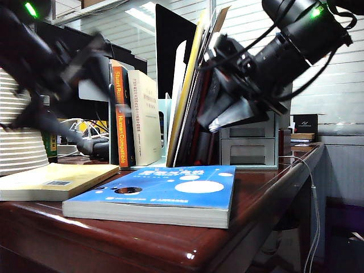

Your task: Pick up the blue book and put it on the bookshelf.

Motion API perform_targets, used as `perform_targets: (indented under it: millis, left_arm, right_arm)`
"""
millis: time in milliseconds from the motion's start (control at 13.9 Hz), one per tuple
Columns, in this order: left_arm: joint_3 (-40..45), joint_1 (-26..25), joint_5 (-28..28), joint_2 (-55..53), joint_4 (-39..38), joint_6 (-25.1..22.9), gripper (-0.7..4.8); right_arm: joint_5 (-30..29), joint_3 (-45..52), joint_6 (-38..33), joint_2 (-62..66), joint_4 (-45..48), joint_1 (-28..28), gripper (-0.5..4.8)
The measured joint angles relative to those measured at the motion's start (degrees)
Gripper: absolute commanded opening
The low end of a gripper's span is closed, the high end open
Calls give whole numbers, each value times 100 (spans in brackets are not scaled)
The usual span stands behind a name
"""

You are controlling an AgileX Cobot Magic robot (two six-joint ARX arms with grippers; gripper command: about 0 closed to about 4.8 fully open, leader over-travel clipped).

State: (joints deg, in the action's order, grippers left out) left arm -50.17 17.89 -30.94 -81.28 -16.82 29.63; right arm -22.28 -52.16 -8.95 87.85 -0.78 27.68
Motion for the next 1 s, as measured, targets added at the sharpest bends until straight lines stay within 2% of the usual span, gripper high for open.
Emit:
perform_targets:
  millis: [215, 645, 1004]
  left_arm:
    - [0, 0, -140, -680, 332, 131, 448]
    - [-2, 0, -140, -721, 446, 210, 439]
    - [-13, 0, -105, -1067, 719, 216, 429]
  right_arm:
    - [302, 0, -17, 0, -229, 2, -6]
    - [1019, 0, -138, 0, -577, 0, -6]
    - [1329, 0, -282, 0, -774, 2, -6]
